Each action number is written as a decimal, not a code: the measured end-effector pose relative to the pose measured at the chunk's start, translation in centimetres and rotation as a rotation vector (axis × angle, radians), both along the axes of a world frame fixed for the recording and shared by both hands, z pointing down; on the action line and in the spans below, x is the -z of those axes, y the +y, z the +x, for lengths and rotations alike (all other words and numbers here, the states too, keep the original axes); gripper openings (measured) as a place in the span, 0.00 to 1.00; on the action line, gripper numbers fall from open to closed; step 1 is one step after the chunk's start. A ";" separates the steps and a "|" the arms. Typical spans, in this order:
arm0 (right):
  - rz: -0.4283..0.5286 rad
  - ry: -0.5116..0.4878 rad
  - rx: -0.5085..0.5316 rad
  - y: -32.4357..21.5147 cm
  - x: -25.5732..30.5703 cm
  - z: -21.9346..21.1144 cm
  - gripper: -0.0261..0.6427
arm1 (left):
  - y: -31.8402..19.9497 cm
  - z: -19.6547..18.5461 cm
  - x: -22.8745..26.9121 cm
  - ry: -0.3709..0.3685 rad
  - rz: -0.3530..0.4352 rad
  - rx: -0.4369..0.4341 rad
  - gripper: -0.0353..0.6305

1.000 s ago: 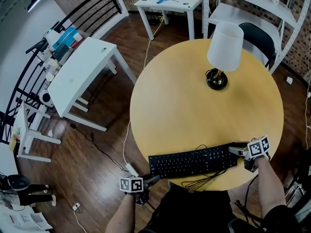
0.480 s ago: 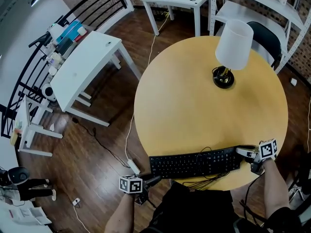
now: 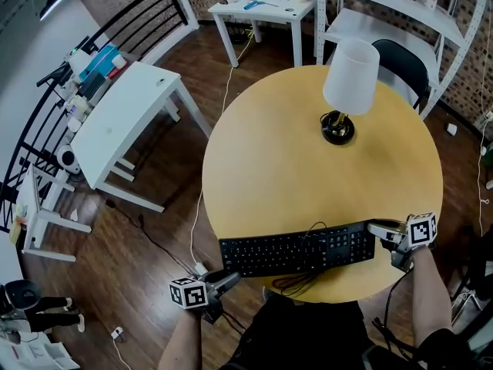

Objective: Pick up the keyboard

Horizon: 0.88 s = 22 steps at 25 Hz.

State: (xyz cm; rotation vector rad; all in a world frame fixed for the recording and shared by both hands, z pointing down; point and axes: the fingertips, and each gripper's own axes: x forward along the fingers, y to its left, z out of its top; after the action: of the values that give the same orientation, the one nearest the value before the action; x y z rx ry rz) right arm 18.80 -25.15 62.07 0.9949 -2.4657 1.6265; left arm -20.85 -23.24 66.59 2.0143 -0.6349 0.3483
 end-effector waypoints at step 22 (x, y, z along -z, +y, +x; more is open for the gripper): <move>0.395 0.109 -0.190 -2.1 26.0 0.0 0.22 | -4.5 1.0 23.4 0.066 0.324 0.016 0.46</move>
State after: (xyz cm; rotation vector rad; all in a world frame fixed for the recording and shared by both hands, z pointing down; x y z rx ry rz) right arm 18.85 -27.22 36.08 1.3569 -2.7466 1.1013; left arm -19.81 -27.78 43.19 2.3171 -0.7006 0.1755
